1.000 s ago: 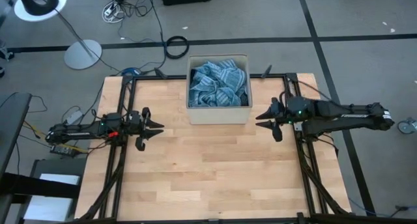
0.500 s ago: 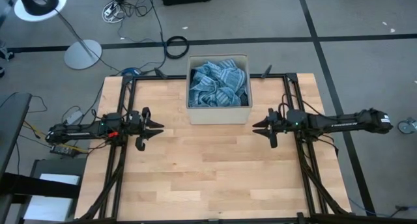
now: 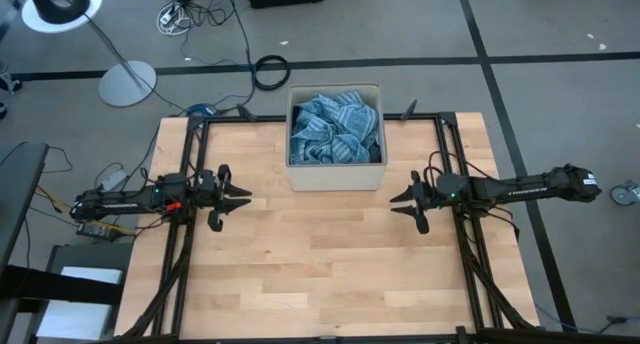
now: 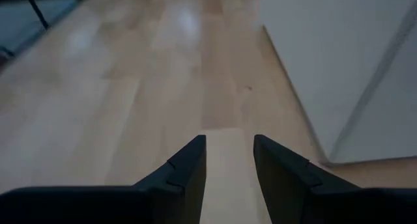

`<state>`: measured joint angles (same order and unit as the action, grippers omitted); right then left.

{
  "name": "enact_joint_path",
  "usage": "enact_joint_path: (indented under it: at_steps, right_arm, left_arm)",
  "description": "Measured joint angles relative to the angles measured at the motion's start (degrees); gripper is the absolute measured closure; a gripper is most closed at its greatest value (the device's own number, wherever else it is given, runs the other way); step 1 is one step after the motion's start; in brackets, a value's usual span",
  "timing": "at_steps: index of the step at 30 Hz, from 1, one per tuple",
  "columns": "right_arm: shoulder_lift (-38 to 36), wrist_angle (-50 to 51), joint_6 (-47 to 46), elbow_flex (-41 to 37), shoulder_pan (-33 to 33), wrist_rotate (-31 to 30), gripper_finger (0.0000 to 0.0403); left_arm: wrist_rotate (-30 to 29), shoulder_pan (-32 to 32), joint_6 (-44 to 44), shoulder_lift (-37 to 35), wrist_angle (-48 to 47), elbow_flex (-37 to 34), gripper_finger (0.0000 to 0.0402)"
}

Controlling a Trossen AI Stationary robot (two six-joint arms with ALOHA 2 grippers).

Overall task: Sort clothes
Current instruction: Return to Home Position

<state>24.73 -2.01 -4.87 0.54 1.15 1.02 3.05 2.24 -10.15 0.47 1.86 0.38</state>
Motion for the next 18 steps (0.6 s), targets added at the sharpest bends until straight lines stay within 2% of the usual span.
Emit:
enact_joint_path:
  at_steps: [4,18]
  right_arm:
    - [0.3,1.3,4.5,0.0,0.1,-0.8,0.0273]
    - [0.5,1.2,4.8,0.0,0.0,-0.9,0.0273]
  left_arm:
    - [0.0,0.0,0.0,0.0,0.0,0.0,0.03]
    - [0.0,0.0,0.0,0.0,0.0,0.0,0.03]
